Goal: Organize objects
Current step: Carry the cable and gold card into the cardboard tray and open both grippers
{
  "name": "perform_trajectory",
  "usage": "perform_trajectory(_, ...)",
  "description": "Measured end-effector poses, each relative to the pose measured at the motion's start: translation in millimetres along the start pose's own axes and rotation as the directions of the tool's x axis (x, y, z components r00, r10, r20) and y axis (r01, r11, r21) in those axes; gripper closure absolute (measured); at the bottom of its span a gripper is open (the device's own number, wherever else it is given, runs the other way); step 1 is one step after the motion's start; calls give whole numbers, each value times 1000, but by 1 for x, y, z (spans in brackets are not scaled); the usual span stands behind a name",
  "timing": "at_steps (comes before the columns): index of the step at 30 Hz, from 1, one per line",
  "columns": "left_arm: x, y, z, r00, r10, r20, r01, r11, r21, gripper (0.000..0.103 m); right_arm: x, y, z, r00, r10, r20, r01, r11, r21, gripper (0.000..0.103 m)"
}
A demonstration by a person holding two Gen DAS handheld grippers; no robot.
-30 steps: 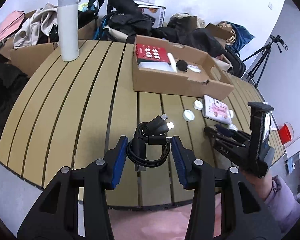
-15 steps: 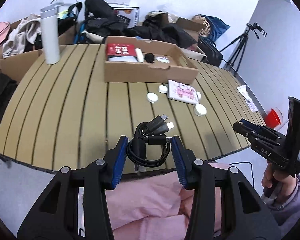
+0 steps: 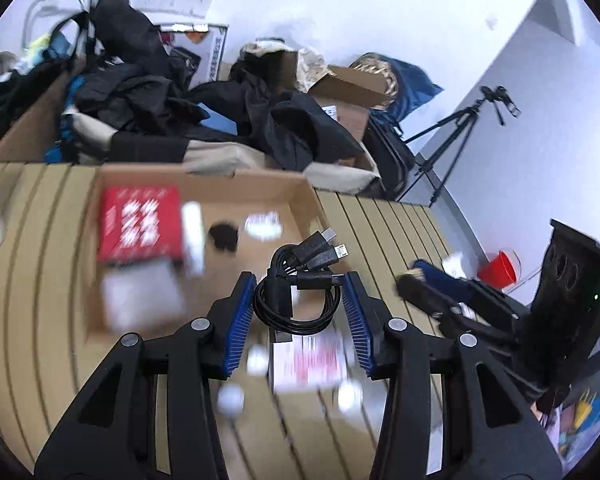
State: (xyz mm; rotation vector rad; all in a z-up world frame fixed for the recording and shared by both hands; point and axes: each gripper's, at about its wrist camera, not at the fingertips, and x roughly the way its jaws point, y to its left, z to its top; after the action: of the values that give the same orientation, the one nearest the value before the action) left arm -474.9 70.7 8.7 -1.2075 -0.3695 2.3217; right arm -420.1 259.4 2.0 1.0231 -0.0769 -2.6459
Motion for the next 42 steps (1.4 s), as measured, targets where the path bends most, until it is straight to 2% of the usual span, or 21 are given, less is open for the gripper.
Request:
perform_trajectory(1,28,6,20,1000,19,-22,-20,999,-41,62,17,-7,12,1000,6,-19,-6,1000,21,67)
perform_trajectory(4,84,20,50,994,85,-74,-91,992,-83,63,80,-32,47,997,10,-81,-2,996,94,67)
perform_trajectory(7,144,33,66,983,147,-110,-150,988,-25,62,139,-57,63,989,-3,-146,23,991,135,67)
perform_trajectory(9,169,45,70,974,182,-131,-185,983,-7,62,177,-69,64,979,-47,-200,76,987,139,65)
perform_trajectory(12,190,70,72,968,205,-146,-214,976,-48,52,219,-77,57,957,-55,-286,92,988,121,65)
perform_trajectory(14,193,82,70,964,223,-145,-235,970,-65,40,229,-77,53,959,-68,-275,98,990,98,65)
perform_trajectory(16,194,89,65,957,253,-140,-260,965,-39,39,230,-75,51,963,-62,-261,86,993,79,61)
perform_trajectory(17,195,91,64,953,269,-138,-275,961,-23,39,230,-74,52,965,-64,-255,84,994,71,49)
perform_trajectory(18,194,92,62,950,280,-141,-284,959,-14,39,229,-72,52,967,-56,-247,74,995,65,42)
perform_trajectory(19,193,93,63,950,281,-138,-286,958,-13,39,229,-70,52,969,-38,-245,55,997,62,41)
perform_trajectory(22,173,85,65,951,281,-126,-283,959,-1,39,227,-67,51,968,-58,-246,73,996,54,39)
perform_trajectory(25,141,76,74,960,268,-86,-266,963,35,37,213,-63,57,964,-85,-253,98,994,39,30)
perform_trajectory(28,92,63,79,954,296,-38,-292,952,90,22,180,-57,68,962,-125,-242,130,992,5,27)
perform_trajectory(30,55,58,74,950,313,17,-313,944,99,18,155,-57,75,956,-156,-247,154,988,-26,22)
perform_trajectory(31,38,56,70,947,319,41,-321,941,102,11,139,-56,77,954,-173,-246,166,985,-51,21)
perform_trajectory(32,20,53,63,941,333,50,-337,935,114,7,128,-55,77,953,-184,-242,173,983,-67,21)
perform_trajectory(34,-4,46,48,926,373,52,-376,915,146,6,101,-52,75,948,-212,-239,196,977,-89,21)
perform_trajectory(35,-21,40,34,908,415,58,-418,892,174,5,85,-50,72,947,-215,-239,199,976,-90,21)
perform_trajectory(36,-35,36,22,891,447,76,-453,873,182,4,71,-48,68,950,-209,-234,194,977,-85,21)
perform_trajectory(39,-74,28,-27,868,480,127,-496,850,175,0,15,-36,43,965,-162,-206,153,987,-59,21)
perform_trajectory(42,-107,24,-77,865,479,146,-497,857,136,0,-24,-20,11,975,-121,-187,116,993,-36,21)
